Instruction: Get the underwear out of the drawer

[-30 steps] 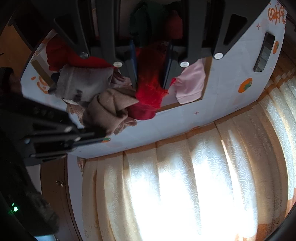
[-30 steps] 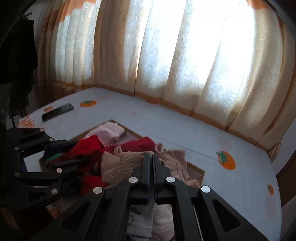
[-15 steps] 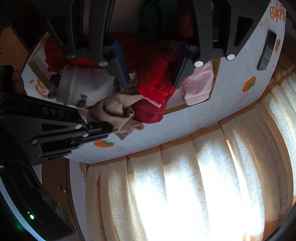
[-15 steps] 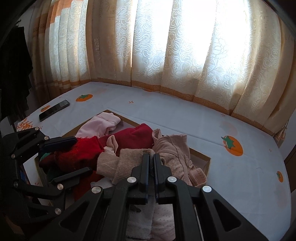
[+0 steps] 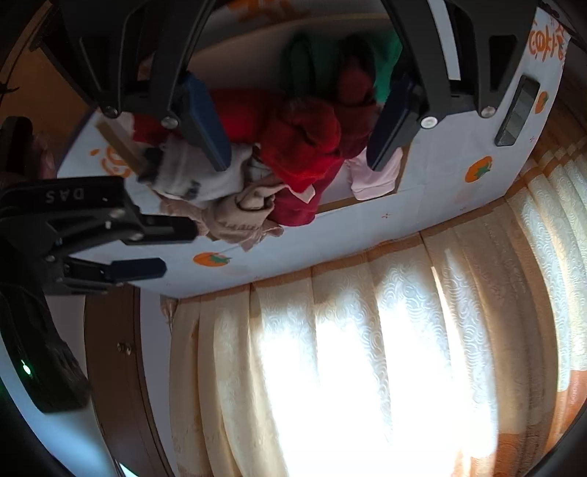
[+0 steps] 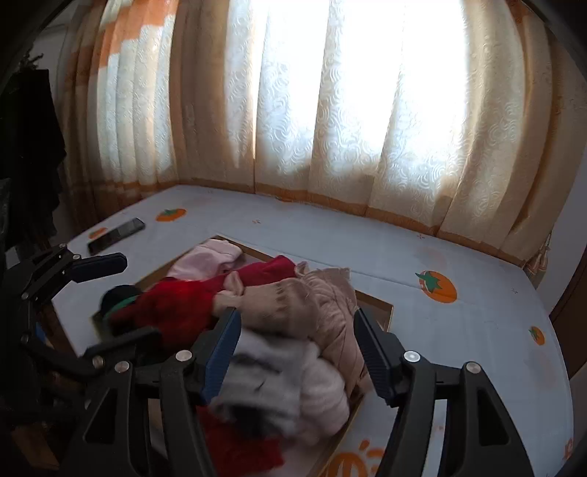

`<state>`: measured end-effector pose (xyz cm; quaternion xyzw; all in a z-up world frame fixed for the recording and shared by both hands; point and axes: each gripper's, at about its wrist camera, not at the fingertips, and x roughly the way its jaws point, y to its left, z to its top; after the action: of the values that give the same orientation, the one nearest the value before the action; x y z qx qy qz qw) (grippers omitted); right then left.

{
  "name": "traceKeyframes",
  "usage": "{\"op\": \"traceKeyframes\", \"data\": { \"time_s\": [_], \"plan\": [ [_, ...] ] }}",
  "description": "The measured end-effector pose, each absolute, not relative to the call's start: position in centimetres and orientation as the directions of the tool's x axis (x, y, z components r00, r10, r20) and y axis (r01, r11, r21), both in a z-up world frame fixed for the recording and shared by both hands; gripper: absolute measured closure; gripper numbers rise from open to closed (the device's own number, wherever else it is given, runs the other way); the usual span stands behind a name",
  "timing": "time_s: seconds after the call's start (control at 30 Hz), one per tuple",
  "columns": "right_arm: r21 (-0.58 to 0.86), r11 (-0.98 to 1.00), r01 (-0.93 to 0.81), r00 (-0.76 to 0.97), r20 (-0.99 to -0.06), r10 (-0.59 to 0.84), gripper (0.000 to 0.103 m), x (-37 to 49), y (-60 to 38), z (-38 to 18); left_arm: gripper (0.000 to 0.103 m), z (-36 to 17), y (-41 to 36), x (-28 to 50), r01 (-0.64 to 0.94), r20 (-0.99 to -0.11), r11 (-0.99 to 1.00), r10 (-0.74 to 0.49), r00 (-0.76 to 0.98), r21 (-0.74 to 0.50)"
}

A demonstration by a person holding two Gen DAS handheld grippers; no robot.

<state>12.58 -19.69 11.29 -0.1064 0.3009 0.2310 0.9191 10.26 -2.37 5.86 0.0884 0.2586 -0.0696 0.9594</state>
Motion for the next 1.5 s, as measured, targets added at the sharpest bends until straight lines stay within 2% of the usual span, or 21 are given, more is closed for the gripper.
{"op": "traceKeyframes", "data": {
  "time_s": [0.07,0.3,0.67,1.5],
  "plan": [
    [-0.05,0.87,-0.49,0.72,-0.587,0.371,0.031,11.1,-19.9,11.8,0.013,6.4,-2.1,8.9,0.171,-0.493,0.977,-0.089,0.866,0.124],
    [-0.047,0.865,-0.5,0.757,-0.508,0.41,0.026,3.5,-19.9,13.3,0.003,8.2,-1.1,2.9,0.133,-0.417,0.988,-0.086,0.905,0.084],
    [-0.057,0.864,-0.5,0.792,-0.433,0.43,0.02,-4.0,-19.7,14.3,0.001,9.5,-0.1,-3.0,0.094,-0.372,0.994,-0.07,0.926,0.048],
    [-0.048,0.869,-0.493,0.811,-0.386,0.439,0.019,-6.8,-20.4,14.8,0.001,9.4,-0.8,-4.5,0.076,-0.425,0.996,-0.05,0.904,0.043]
  ]
}}
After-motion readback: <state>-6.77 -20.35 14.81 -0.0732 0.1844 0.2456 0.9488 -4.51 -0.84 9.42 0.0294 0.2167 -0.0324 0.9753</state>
